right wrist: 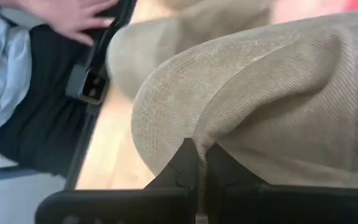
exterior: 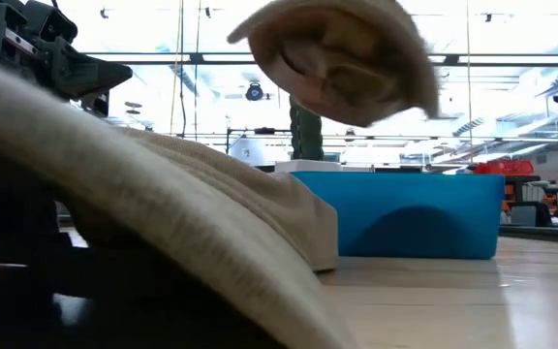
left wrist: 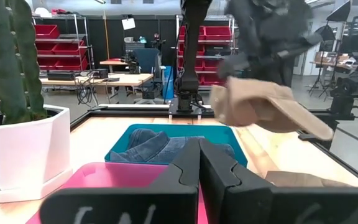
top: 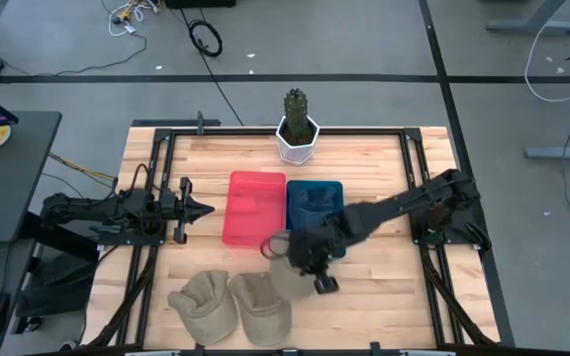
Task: Pick & Place hat
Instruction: Put the right brown cap into the pink bin
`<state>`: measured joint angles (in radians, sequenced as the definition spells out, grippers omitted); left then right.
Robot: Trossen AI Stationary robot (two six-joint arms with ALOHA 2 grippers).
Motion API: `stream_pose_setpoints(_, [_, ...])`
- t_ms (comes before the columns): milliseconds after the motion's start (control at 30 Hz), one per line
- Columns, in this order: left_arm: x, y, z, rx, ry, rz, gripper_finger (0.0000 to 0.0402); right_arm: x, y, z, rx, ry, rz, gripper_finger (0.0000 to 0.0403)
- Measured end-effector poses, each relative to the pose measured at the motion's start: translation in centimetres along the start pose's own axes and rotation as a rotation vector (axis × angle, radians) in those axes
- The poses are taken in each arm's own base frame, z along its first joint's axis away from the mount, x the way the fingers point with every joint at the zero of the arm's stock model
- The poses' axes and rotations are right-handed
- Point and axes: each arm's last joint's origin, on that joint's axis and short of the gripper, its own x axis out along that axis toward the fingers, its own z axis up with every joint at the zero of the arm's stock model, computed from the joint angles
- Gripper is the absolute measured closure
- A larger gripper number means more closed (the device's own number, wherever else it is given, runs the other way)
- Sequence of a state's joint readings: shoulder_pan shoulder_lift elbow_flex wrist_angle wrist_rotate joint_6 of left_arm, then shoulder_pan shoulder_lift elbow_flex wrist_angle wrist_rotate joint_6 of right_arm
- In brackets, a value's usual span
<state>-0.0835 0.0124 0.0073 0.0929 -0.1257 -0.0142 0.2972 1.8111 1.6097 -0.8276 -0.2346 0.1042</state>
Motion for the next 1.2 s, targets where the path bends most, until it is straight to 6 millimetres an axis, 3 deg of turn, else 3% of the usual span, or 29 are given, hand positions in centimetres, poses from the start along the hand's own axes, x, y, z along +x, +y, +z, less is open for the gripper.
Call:
stream_pose_setpoints(233, [0.0,0.0,0.0,0.0,0.0,0.0,0.0399,-3.5,-5.0,1.7,-0.033,-0.076,-0.081,0.0403])
stream_pose_setpoints(533, [0.0,0.0,0.0,0.0,0.0,0.0,0.0399,-5.9,-11.8,2.2,-0.027,-0.213,-0.166,0.0403])
stream_pose_setpoints(833, [0.0,0.0,0.0,0.0,0.0,0.0,0.0399,-5.1,-16.4,1.9,0.008,-0.24,-0.138,0.0403])
stream_pose_setpoints(1000, [0.0,0.0,0.0,0.0,0.0,0.0,0.0399,-3.7,-17.3,2.4,0.011,-0.247,-0.062,0.0403])
stream_pose_setpoints(1200, [0.0,0.0,0.0,0.0,0.001,0.0,0.0399,-3.3,-17.9,4.7,-0.046,-0.179,-0.018,0.0403])
